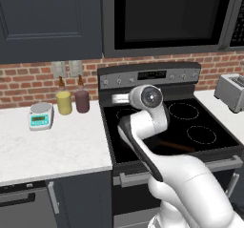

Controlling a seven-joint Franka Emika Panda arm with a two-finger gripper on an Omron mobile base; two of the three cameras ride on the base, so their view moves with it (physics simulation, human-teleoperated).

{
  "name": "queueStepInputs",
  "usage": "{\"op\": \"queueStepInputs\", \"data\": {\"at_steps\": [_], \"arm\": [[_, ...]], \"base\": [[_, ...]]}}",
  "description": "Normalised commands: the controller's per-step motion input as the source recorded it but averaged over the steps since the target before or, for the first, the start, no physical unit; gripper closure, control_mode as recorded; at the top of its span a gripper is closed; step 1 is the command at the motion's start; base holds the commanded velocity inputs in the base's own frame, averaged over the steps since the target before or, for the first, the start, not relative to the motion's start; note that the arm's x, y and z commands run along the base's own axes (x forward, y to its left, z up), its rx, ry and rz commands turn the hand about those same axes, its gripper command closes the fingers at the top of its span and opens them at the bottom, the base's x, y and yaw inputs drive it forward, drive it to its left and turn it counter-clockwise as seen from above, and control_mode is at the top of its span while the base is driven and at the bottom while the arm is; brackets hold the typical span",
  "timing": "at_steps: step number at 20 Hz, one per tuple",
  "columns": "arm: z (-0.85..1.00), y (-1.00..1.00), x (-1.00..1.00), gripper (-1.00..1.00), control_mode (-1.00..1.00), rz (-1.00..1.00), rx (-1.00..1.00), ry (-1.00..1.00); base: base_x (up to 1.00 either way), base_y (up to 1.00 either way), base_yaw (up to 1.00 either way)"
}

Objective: Turn off the front left burner of the stove.

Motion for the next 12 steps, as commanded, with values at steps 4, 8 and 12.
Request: {"op": "queueStepInputs", "data": {"at_steps": [4,8,12], "arm": [[0.03,0.27,0.47,-1.00,-1.00,0.00,0.00,0.00],[0.00,0.02,0.33,-1.00,-1.00,0.06,0.10,0.00],[0.00,0.00,0.21,-1.00,-1.00,0.10,0.16,-0.01]], "base": [[0.00,0.00,0.00],[0.00,0.00,0.00],[0.00,0.00,0.00]]}}
